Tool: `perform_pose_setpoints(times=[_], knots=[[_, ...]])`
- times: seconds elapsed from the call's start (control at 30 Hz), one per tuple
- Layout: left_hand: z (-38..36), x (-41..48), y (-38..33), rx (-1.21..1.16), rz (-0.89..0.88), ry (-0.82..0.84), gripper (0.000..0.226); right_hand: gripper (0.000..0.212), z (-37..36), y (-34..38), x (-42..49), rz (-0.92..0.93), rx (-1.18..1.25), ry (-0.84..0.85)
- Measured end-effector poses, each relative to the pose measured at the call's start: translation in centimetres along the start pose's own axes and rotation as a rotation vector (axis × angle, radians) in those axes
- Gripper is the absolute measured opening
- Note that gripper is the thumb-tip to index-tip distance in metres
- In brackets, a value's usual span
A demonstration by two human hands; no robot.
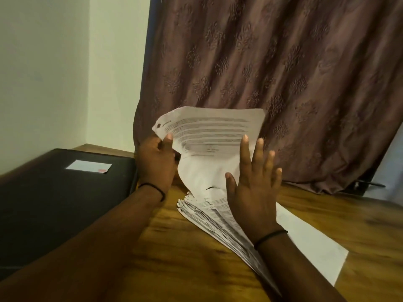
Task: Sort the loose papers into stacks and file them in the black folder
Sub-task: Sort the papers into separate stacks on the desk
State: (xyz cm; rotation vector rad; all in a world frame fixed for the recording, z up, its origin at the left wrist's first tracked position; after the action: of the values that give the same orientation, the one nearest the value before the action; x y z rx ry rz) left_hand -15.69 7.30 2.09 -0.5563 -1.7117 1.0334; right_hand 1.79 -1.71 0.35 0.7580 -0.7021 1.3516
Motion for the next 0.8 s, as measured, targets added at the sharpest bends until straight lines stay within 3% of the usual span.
perform_pose_setpoints(times=[0.23,0.43,0.6,0.7,0.8], knots=[[2.3,1.8,-0.2,0.096,0.218,-0.303,0.021,0.089,-0.5,-0.5,-0.9,0.022,0.072,0.117],[4.6,4.0,1.3,-0.164,0.423,-0.476,0.033,0.089,-0.6,1.6,-1.8,0.102,0.221,0.135],[4.6,4.2,2.2,-0.290,0.753,-0.258,0.017,0.075,0.2,3.3,-2.1,0.225,0.280,0.160],[3.9,4.2,3.1,-0.351,0.764,-0.050,0.025,0.072,0.4,3.3,-2.1,0.223,0.305,0.229],[3.1,3.6,2.9,-0.394,0.752,0.046,0.029,0.079,0.3,2.7,-2.1,0.266,0.142,0.325]])
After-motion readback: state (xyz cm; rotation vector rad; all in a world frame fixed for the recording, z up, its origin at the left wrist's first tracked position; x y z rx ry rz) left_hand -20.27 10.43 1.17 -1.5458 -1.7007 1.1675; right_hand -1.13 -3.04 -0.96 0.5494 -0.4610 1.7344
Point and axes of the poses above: each hand's wrist, its own x-axis towards the middle knuckle, its own z-axis out of the back of the hand, y = z × x, the point moved 1 cm from there along x, towards the middle knuckle, and after that the axes turned 4 degrees about z, right-handed, at the moved point
